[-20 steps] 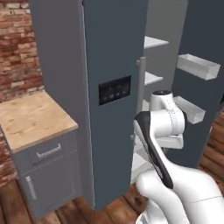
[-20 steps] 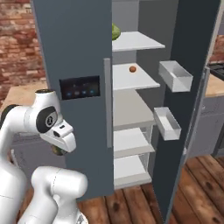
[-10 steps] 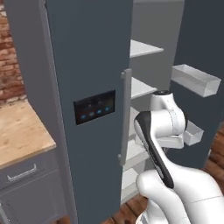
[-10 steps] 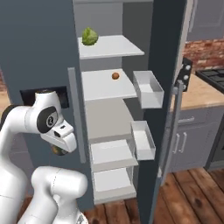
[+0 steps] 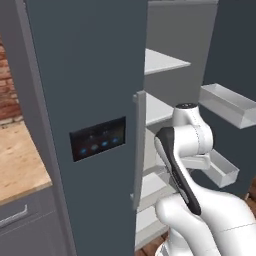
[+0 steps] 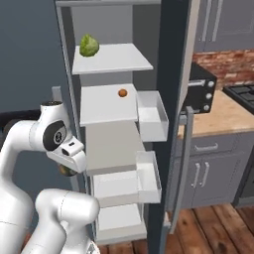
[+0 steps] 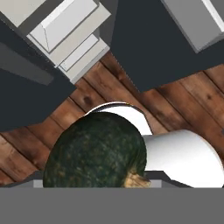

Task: Place the squash in the correct fridge rack based on whether it is a fruit or vegetable. Finally, close the fridge door.

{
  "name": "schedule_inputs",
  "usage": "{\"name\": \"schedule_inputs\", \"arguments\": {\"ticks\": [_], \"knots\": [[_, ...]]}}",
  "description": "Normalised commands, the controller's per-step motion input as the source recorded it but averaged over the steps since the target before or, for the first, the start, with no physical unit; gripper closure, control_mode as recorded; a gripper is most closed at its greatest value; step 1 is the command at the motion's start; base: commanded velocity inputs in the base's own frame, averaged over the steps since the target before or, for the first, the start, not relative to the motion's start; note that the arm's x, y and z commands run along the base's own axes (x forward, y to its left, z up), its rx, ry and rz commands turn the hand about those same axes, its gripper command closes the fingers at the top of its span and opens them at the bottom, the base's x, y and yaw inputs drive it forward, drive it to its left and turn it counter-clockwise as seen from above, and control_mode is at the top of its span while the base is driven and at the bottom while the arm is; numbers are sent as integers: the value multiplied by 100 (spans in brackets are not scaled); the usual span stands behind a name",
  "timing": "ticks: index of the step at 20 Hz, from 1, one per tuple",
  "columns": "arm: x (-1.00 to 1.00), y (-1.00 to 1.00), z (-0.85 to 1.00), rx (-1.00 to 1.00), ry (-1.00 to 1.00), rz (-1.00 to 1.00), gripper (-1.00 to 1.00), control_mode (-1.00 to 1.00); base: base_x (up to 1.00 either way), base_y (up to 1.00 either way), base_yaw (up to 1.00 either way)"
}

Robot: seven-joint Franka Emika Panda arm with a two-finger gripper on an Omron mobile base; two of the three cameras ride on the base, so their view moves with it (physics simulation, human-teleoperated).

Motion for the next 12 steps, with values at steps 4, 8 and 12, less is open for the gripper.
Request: {"name": "schedule_inputs", "arguments": {"ticks": [4, 8, 12], "knots": [[0, 0, 0, 0, 0, 0, 100, 100, 52, -15, 11], [0, 0, 0, 0, 0, 0, 100, 100, 44, -28, 15], [0, 0, 0, 0, 0, 0, 100, 100, 46, -10, 14]]}}
